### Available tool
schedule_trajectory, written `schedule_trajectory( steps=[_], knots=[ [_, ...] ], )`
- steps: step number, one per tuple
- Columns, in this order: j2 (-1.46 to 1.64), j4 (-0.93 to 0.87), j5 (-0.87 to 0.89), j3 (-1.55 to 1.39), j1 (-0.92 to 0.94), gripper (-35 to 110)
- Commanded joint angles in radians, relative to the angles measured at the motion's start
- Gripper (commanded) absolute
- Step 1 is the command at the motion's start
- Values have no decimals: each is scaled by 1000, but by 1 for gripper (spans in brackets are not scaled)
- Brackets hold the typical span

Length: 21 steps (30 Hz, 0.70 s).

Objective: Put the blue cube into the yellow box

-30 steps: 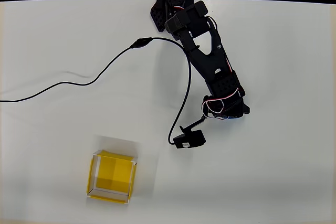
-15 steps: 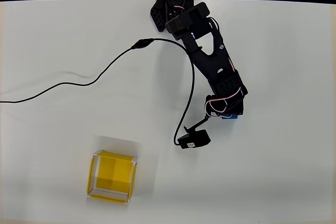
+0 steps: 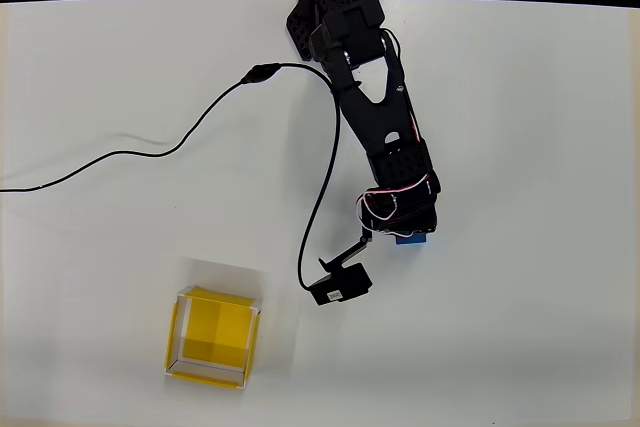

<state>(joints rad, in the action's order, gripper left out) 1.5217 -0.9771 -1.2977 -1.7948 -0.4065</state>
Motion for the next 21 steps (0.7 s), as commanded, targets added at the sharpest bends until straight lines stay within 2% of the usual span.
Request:
schedule_trajectory(
  steps=[1, 6, 12, 21],
  knots=[
    [235, 32, -106, 37, 140, 13],
    [302, 156, -245, 63, 337, 14],
    [176, 235, -345, 249, 528, 13],
    [-74, 380, -417, 563, 653, 13]
  ],
)
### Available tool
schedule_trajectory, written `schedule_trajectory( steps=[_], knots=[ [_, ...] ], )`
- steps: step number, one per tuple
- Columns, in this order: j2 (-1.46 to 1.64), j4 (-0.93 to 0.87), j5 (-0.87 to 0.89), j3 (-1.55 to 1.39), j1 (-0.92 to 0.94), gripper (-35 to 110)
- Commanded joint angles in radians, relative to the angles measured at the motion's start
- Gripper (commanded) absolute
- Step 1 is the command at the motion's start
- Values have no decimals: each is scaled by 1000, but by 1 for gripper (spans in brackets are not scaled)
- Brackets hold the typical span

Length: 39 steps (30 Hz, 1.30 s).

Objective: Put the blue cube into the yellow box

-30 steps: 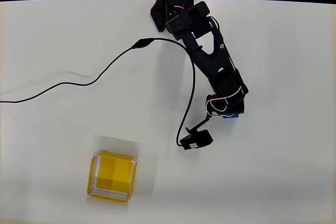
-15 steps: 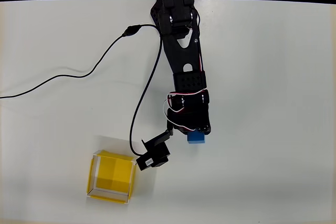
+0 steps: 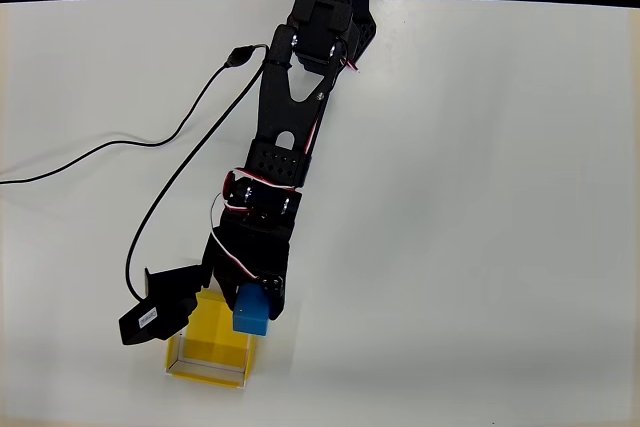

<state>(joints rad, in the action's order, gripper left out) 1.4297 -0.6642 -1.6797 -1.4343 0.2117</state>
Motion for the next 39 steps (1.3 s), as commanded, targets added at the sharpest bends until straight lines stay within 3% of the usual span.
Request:
schedule_trajectory(
  steps=[1, 8, 19, 25, 31, 39],
  knots=[
    [-8, 101, -41, 219, 43, 14],
    [-195, 272, -80, 321, 81, 14],
    [-426, 365, -77, 394, 101, 15],
    [-483, 416, 28, 385, 107, 27],
    [-469, 508, 34, 321, 120, 36],
    [-253, 503, 37, 247, 94, 35]
  ],
)
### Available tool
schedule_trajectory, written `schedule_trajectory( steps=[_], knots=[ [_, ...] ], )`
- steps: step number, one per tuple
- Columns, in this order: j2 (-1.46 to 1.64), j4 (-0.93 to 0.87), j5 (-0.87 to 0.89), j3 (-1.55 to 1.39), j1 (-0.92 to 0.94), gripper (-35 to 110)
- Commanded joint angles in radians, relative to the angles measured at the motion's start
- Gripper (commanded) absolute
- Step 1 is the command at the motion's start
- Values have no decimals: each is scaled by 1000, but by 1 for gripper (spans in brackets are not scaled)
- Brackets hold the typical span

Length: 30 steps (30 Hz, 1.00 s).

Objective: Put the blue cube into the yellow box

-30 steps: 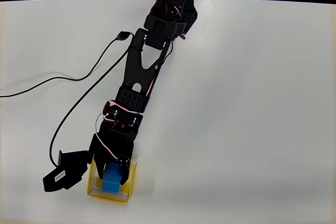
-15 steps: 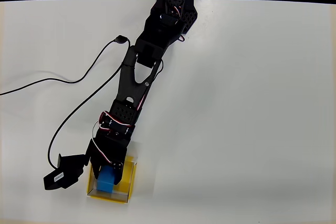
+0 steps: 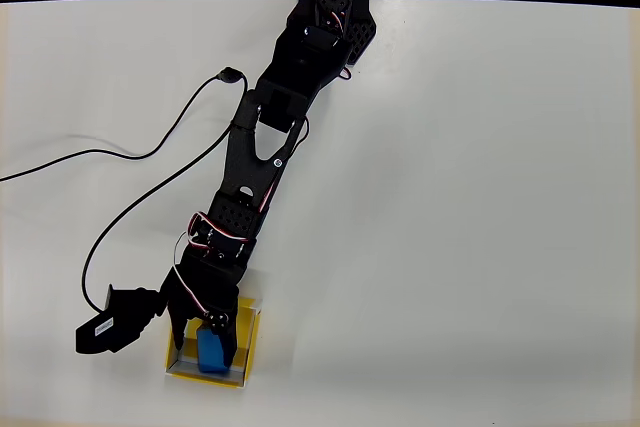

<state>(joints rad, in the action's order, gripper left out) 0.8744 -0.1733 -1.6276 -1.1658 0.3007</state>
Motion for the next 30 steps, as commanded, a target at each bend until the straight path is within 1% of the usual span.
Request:
schedule_trajectory(
  steps=[1, 4, 8, 12, 16, 24, 30],
  knots=[
    [351, 2, -17, -46, 0, 35],
    [518, -94, -5, -120, -18, 31],
    [779, -216, 8, -318, -49, 24],
    [1046, -225, -37, -623, -103, 21],
    [1250, -261, -67, -841, -170, 19],
    [1563, -371, -77, -1115, -302, 17],
    [1776, -428, -95, -1355, -353, 16]
  ],
)
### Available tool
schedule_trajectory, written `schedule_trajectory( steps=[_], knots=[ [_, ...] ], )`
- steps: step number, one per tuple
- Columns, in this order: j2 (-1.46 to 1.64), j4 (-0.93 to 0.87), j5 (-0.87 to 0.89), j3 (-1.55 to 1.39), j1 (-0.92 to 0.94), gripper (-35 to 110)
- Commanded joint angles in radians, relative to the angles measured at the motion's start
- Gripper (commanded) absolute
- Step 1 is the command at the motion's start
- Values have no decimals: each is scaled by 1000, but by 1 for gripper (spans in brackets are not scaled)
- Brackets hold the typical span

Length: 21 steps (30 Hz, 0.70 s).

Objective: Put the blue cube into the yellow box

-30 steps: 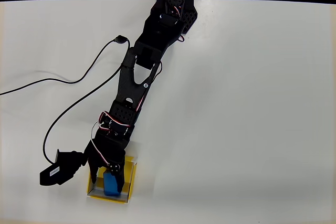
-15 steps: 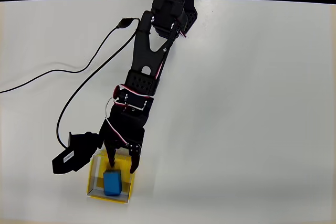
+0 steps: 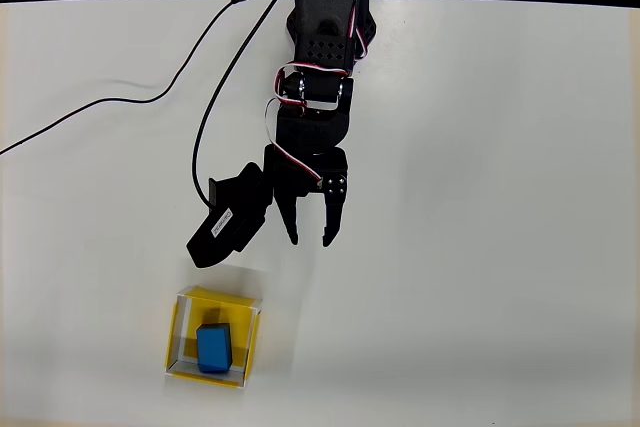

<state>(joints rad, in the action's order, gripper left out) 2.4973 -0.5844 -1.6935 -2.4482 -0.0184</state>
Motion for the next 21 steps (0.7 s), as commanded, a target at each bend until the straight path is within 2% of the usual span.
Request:
schedule_trajectory(
  steps=[1, 9, 21],
  knots=[
    [196, -17, -32, -124, -37, 16],
    [505, -80, -81, -454, -17, 16],
    [761, -272, -78, -664, -12, 13]
  ],
)
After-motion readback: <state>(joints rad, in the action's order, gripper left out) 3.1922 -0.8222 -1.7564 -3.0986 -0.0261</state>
